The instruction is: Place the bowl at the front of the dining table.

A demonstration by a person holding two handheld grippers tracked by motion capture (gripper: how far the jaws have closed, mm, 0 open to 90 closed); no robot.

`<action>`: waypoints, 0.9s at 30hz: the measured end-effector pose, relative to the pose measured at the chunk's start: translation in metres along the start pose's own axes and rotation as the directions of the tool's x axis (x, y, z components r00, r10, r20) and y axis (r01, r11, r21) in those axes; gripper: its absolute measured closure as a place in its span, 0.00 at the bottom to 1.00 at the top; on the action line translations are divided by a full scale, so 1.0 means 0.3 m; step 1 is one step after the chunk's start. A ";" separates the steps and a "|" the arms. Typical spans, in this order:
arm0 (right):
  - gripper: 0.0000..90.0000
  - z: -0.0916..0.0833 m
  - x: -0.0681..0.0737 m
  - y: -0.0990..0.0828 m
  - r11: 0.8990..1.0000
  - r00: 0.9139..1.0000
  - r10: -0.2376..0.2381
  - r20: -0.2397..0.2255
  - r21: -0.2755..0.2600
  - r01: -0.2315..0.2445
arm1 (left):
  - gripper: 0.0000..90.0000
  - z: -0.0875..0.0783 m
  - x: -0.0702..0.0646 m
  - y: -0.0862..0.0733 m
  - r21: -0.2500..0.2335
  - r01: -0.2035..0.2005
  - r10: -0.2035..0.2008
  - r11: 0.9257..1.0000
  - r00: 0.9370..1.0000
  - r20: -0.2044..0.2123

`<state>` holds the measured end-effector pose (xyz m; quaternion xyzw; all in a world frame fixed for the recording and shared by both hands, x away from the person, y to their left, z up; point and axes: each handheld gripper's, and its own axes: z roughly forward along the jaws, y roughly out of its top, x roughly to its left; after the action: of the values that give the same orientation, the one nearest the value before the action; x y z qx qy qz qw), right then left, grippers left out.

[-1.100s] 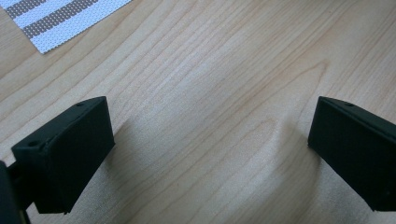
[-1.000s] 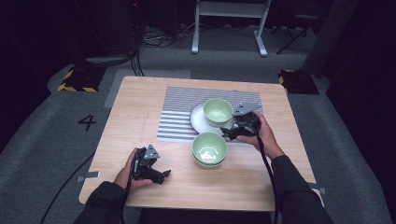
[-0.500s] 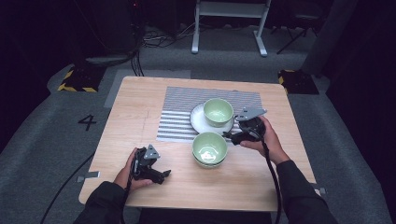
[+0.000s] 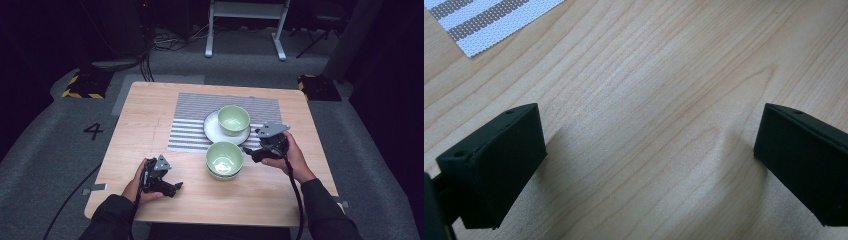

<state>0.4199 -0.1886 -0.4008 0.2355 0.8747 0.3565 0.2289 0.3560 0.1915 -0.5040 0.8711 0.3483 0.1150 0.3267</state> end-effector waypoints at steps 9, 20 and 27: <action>0.24 -0.019 0.025 -0.023 1.000 1.000 -0.024 -0.005 0.005 0.024 | 0.00 0.000 0.000 0.000 0.000 0.001 -0.001 1.000 1.000 0.000; 0.23 -0.023 0.057 -0.069 0.999 0.999 -0.037 0.004 0.029 0.037 | 0.00 0.000 0.000 0.000 -0.001 -0.001 0.001 1.000 1.000 -0.001; 0.23 -0.020 0.080 -0.100 0.997 0.998 -0.059 0.013 0.052 0.058 | 0.00 -0.001 0.000 0.000 0.002 0.001 -0.001 1.000 1.000 -0.001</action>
<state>0.3902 -0.1968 -0.4246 0.2182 0.8885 0.3251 0.2393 0.3558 0.1916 -0.5039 0.8712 0.3492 0.1148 0.3256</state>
